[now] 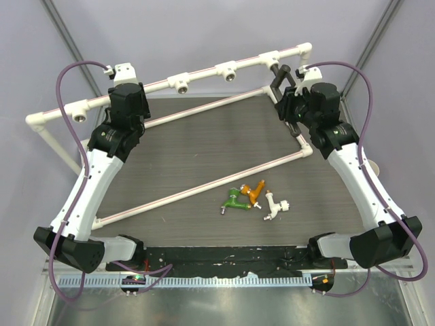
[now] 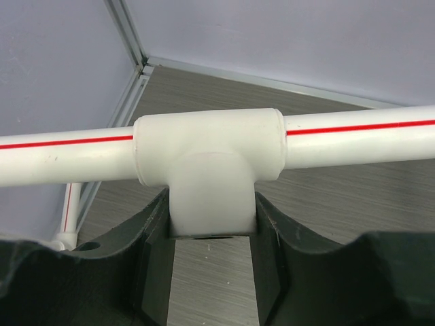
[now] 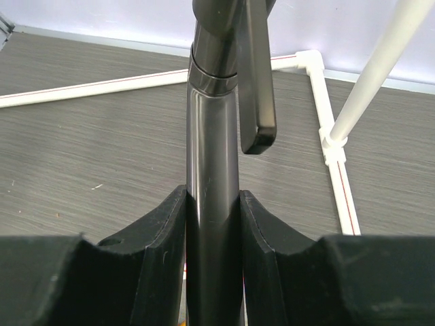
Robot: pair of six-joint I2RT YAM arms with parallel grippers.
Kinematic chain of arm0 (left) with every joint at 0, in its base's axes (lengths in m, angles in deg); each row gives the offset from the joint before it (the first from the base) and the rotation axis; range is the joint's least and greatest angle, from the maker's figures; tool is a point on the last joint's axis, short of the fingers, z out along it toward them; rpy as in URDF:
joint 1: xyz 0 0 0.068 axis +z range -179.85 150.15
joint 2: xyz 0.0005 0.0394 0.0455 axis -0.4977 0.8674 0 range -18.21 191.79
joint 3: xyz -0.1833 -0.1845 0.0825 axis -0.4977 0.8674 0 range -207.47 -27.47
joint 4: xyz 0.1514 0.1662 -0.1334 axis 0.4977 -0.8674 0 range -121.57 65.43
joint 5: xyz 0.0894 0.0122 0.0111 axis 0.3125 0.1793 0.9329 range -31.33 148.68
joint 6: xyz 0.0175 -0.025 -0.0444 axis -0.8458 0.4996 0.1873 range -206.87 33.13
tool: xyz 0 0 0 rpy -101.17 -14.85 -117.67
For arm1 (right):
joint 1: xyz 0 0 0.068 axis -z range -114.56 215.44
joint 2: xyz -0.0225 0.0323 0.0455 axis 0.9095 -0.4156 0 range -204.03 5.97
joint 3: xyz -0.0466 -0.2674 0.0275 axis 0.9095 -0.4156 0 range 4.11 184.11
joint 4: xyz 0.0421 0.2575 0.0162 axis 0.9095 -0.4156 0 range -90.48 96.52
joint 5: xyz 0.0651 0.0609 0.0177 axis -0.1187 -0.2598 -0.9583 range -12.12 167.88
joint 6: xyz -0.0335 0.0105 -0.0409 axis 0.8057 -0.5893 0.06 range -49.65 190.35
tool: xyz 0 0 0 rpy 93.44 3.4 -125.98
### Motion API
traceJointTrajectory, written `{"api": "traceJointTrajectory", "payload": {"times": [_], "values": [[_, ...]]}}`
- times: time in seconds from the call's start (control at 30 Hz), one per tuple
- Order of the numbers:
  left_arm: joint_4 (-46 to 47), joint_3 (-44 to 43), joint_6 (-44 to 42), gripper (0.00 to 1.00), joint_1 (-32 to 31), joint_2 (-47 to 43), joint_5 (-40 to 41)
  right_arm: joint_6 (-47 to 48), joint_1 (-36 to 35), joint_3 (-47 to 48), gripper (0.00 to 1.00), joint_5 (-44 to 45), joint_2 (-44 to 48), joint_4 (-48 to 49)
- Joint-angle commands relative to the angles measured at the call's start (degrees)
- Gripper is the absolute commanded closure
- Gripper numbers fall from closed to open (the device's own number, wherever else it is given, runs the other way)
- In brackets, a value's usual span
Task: Install the water faucets
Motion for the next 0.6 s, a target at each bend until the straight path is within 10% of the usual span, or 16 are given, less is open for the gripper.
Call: {"api": "traceJointTrajectory", "payload": {"times": [0.0,0.57], "values": [[-0.6,0.4,0.9,1.0,0.2,-2.4,-1.3,-5.8,-0.1,3.0,0.99,-1.3,0.5,13.7],[-0.3,0.5,0.9,1.0,0.4,-2.8,-1.7,-30.2,10.6,1.9,0.99,-22.0,-1.3,22.6]]}}
